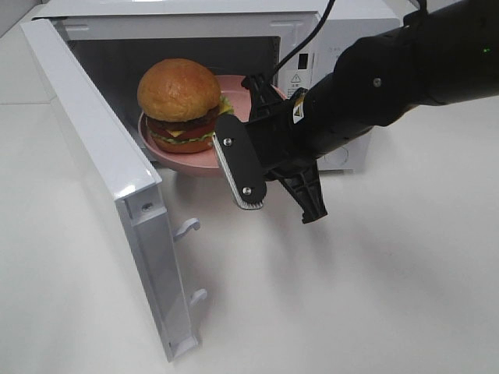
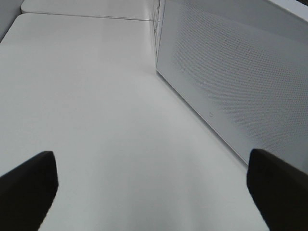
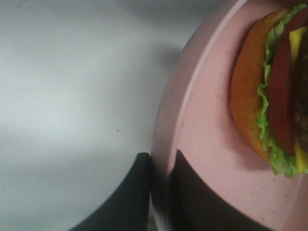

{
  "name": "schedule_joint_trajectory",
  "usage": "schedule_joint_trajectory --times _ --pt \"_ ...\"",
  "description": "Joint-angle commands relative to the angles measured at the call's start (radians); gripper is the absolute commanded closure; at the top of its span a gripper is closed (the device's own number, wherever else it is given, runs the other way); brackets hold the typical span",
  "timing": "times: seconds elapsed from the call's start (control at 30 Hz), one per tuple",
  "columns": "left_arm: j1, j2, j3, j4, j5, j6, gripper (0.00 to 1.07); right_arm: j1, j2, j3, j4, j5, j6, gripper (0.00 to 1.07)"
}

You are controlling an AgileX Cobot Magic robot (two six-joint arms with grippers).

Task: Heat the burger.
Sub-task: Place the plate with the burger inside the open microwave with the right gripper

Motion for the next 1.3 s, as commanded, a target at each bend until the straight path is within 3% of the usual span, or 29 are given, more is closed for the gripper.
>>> schedule_joint_trajectory --times 0.03,0.83,1.3 --pt "-0.005 -0.004 0.001 -0.003 -0.014 -0.006 0.06 -0.002 0.035 -0.066 0.004 -0.037 0.007 1.01" --pt "-0.005 -0.004 0.001 -0.003 -0.014 -0.006 0.06 -0.002 0.172 -0.233 0.004 -0.016 0.061 1.0" --pt "-0.005 -0.004 0.001 -0.003 -0.014 -0.006 0.06 -0.002 0.289 -0.39 0.004 0.016 0.129 1.0"
